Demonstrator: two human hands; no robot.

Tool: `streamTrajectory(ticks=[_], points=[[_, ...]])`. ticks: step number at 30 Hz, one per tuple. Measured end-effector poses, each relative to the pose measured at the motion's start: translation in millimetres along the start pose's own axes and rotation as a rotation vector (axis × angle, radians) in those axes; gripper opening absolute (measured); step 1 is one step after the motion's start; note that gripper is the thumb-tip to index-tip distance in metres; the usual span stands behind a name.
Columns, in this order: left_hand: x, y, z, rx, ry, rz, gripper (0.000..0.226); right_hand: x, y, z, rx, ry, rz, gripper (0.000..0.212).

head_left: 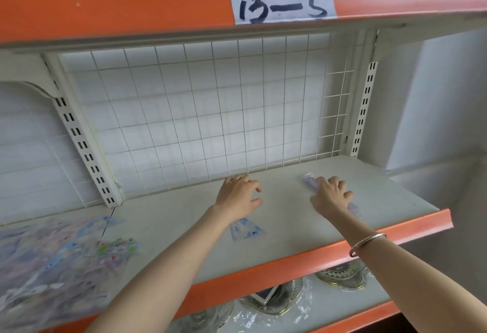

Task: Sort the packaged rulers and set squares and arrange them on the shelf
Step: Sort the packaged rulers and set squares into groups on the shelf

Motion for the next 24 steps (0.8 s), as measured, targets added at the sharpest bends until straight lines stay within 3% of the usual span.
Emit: streamTrajectory(ticks=[13, 24], points=[[130.1, -32.3, 125.9, -0.008, -0.269, -0.035, 0.036, 201.8, 47.0, 129.4, 0.203, -0.551, -0.154, 0.031], [250.5, -73.0, 280.0, -0.035, -0.530, -0.056, 0.034, 332.4, 83.5, 246.1, 0.312, -0.783, -0.160, 0.028]])
Point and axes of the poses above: each hand's wrist, its own z-axis away from the middle knuckle, its own y-axis out of the palm, x = y × z, the point moved 8 cm from there along -z, towards the middle knuckle, and after that the axes turned 6 degrees about y, right-handed, at the moved point
